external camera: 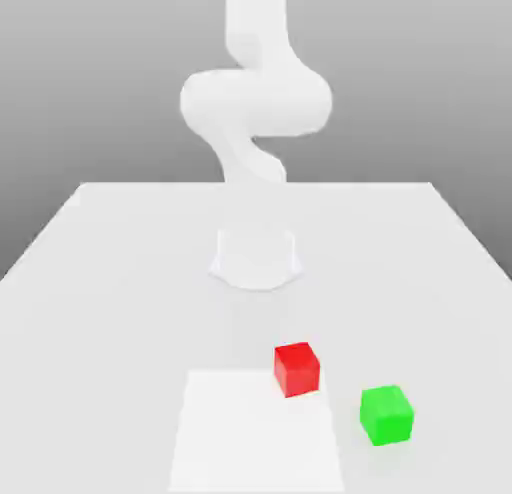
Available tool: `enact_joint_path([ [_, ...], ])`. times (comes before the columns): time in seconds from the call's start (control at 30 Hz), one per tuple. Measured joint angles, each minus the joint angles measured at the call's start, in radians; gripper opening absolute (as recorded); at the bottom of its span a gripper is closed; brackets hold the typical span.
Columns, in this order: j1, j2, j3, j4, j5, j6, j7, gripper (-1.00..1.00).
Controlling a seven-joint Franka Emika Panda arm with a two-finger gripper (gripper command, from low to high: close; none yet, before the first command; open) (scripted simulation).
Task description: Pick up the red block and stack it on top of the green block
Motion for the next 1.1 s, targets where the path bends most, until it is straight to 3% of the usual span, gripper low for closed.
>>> enact_joint_path([
  [0.53,0.112,0.520,0.026,-0.515,0.014,0.408,-0.127,0.00],
  [0.77,0.134,0.869,0.017,-0.541,-0.025,0.688,-0.116,0.00],
  [0.8,0.139,0.903,0.012,-0.536,-0.028,0.716,-0.114,-1.00],
  [1.0,0.141,0.919,0.009,-0.534,-0.033,0.730,-0.109,-1.00],
  [1.1,0.133,0.857,0.018,-0.543,-0.024,0.677,-0.116,-1.00],
])
